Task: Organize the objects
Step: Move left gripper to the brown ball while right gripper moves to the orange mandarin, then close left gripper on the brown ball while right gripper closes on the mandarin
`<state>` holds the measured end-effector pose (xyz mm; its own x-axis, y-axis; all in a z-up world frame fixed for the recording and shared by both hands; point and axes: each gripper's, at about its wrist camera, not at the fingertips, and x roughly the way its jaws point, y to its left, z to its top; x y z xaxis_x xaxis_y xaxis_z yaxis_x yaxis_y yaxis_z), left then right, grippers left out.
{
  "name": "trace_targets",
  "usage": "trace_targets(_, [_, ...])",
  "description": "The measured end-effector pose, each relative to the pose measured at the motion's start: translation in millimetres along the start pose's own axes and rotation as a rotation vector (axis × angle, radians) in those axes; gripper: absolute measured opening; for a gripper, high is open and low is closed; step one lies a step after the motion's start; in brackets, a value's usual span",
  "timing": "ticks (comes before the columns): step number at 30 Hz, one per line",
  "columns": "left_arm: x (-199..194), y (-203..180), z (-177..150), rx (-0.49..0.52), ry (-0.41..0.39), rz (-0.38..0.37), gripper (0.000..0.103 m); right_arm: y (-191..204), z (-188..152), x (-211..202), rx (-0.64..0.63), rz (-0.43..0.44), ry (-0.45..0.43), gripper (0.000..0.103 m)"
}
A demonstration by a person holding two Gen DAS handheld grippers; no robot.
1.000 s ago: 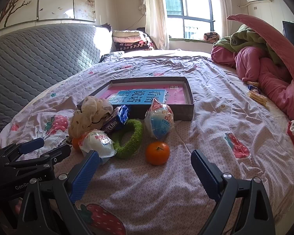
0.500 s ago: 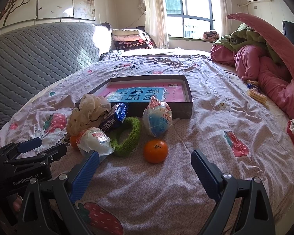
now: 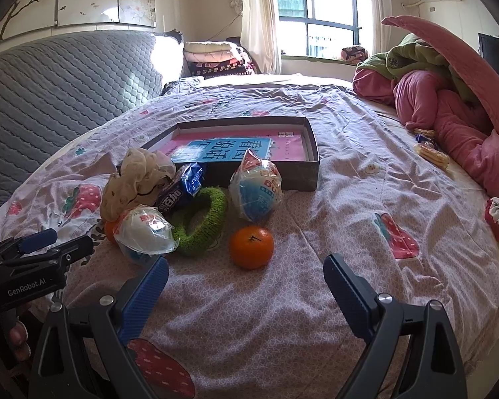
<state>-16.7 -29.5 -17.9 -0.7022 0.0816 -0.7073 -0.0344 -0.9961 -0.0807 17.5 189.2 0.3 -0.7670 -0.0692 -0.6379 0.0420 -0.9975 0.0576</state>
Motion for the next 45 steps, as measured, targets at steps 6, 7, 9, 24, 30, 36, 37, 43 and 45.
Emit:
trace_targets(6, [11.3,6.3,5.8,-0.009,0.014,0.015,0.082,1.5,-0.5,9.8,-0.007,-0.009,0.027,0.092])
trace_targets(7, [13.0,7.3,7.0,-0.013,0.013,0.020,0.082,2.1,-0.5,11.0,-0.011,-0.014,0.030,0.092])
trace_targets(9, [17.1,8.8,9.4,-0.021,0.020,0.023,0.082,2.1,-0.1,13.2,-0.013,-0.019,0.032,0.091])
trace_targets(24, [44.6,18.8,30.8,-0.083,0.055,-0.015,0.082,-7.1,5.0,33.4,0.020,-0.045,0.081,0.081])
trace_targets(30, [54.2,15.8,35.1,-0.076,0.069,-0.012,0.082,-6.2,6.4,41.9,0.029,-0.047,0.099,0.078])
trace_targets(36, [60.0,10.5,39.9,-0.075,0.066,-0.034,0.067,-1.5,7.9,52.9,0.027,-0.048,0.125,0.071])
trace_targets(37, [60.3,10.1,40.0,-0.074,0.068,-0.038,0.064,-0.6,7.7,54.4,0.024,-0.050,0.130,0.069])
trace_targets(43, [63.7,3.6,41.8,-0.067,0.075,-0.067,0.044,4.0,7.9,63.4,0.003,-0.064,0.145,0.053])
trace_targets(45, [64.3,0.7,42.4,-0.064,0.076,-0.078,0.038,4.4,8.1,65.1,0.002,-0.064,0.146,0.048])
